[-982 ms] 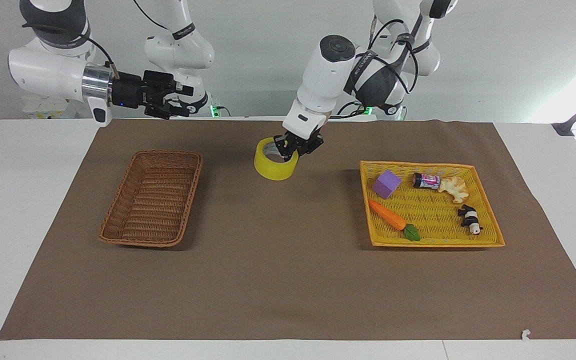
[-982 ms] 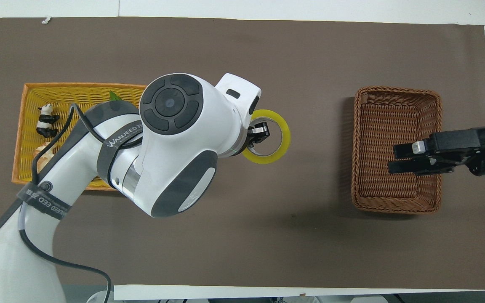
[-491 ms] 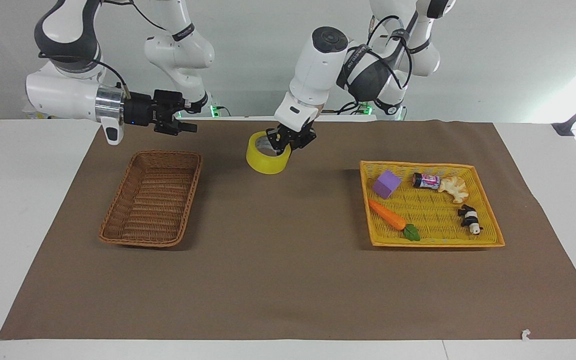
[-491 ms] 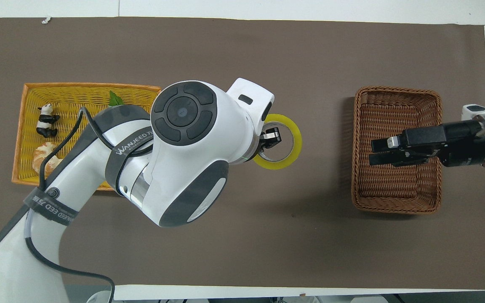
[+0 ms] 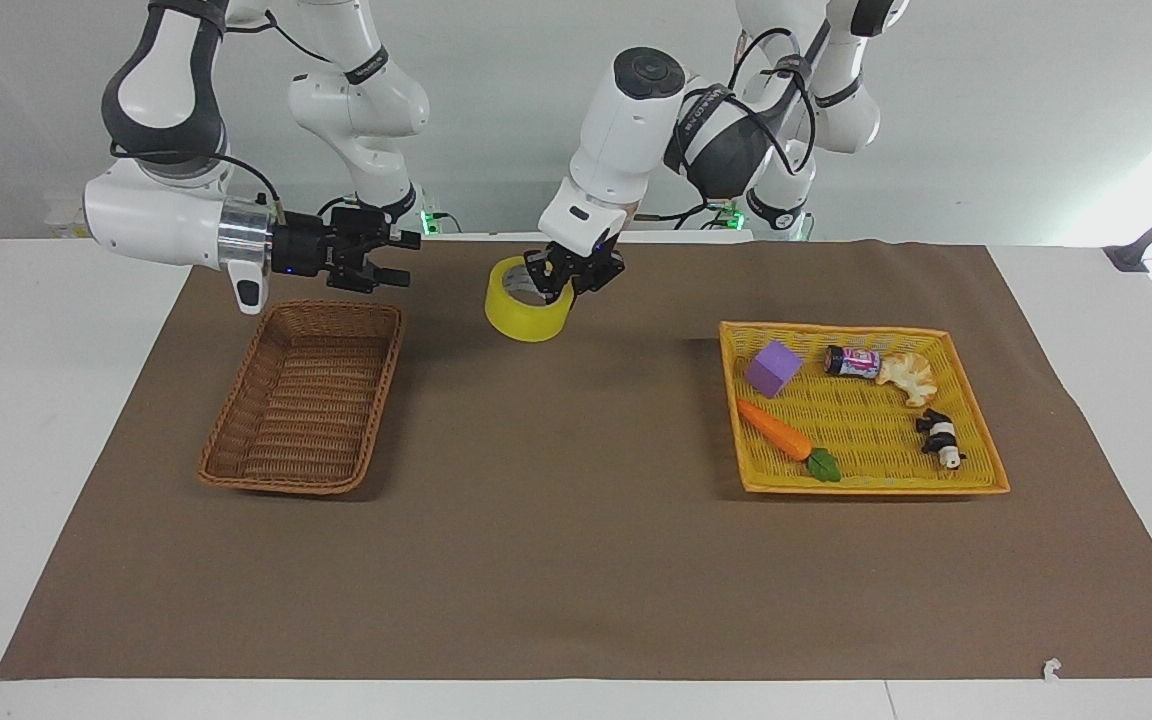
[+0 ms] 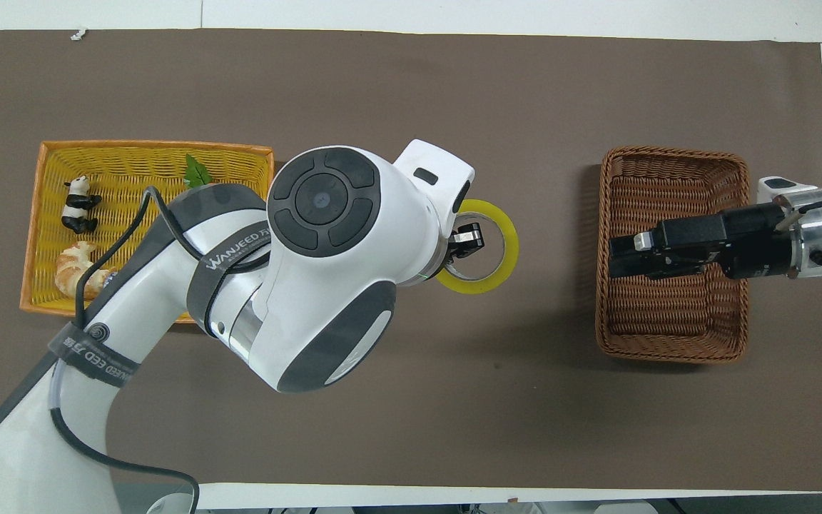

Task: Move tape to another basket
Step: 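Move the right gripper toward the tape held by the left gripper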

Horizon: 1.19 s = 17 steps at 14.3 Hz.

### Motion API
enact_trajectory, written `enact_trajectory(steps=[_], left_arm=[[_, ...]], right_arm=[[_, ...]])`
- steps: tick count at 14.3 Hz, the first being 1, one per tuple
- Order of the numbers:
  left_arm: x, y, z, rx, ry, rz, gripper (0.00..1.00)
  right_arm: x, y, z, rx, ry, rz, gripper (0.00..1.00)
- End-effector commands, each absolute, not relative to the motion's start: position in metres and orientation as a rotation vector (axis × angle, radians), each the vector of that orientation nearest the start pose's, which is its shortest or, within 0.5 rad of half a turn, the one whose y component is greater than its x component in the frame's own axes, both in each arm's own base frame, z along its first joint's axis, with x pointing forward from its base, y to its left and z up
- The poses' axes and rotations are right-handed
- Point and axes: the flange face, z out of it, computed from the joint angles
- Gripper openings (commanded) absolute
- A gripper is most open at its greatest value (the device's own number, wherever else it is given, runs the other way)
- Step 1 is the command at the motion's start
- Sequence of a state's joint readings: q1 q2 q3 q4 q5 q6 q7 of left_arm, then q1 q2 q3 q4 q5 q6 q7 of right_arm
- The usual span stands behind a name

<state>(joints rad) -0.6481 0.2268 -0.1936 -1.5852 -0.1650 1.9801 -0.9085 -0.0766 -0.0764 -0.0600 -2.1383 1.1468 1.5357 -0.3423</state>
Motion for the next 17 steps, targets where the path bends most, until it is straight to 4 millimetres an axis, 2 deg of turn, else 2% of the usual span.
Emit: enact_trajectory(steps=[1,3,4,9,17], left_arm=[[0.435,-0.487,0.531,-3.401,-0.242,0.097,0.0],[0.436,-0.486,0.531,-3.399,-0.244,0.098,0.0],[0.436,-0.486,0.531,-3.398,-0.243,0.096,0.0],[0.434,-0.487,0.531,-3.398,-0.237,0.095,0.0],[0.434,-0.487,0.532,-3.399,-0.233,0.091,0.0]], right_arm=[[0.497,0.047,0.46,-1.921,0.079,0.175,1.0],[0.499,0.053,0.458,-1.932,0.09,0.156,1.0],[0.499,0.062,0.456,-1.924,0.082,0.164,1.0],[0.501,0.065,0.456,-1.929,0.087,0.151,1.0],[0.505,0.1,0.453,-1.95,0.095,0.105,0.99]])
